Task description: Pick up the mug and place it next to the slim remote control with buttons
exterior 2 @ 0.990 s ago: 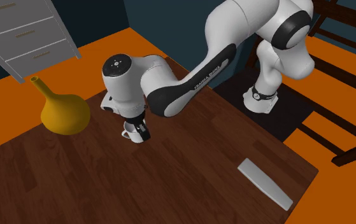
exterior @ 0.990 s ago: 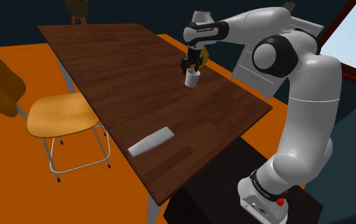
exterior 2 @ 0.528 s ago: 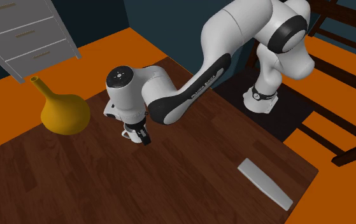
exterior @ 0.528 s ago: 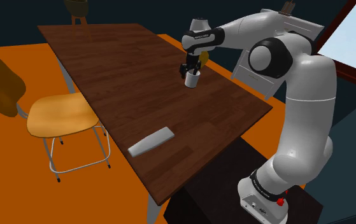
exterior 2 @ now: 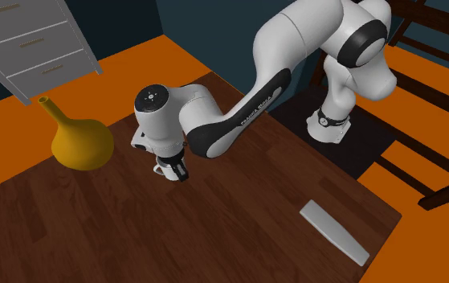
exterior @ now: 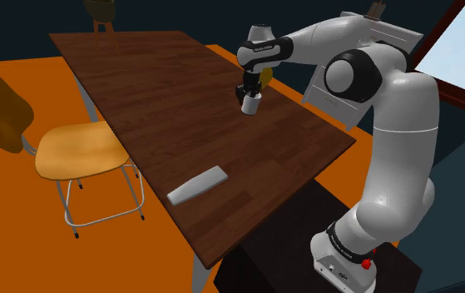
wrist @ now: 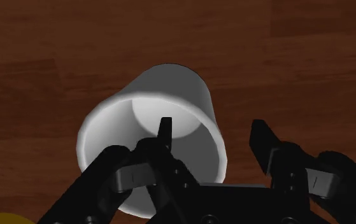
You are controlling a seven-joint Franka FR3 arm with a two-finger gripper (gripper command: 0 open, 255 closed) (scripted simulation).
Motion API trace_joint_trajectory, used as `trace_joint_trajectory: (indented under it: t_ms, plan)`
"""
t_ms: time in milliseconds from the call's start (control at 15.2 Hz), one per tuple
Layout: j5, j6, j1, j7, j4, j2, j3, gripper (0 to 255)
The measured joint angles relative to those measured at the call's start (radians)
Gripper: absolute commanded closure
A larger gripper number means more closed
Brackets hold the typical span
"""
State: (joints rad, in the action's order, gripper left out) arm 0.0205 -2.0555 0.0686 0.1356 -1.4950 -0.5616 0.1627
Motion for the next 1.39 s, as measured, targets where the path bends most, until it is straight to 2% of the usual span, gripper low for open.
trace_joint_trajectory:
  t_ms: [660, 1386]
  plan:
    - [0.0, 0.005, 0.0, 0.0, 0.001, 0.003, 0.0, 255]
    - [-0.006, 0.123, -0.001, 0.003, 0.078, 0.045, 0.004, 255]
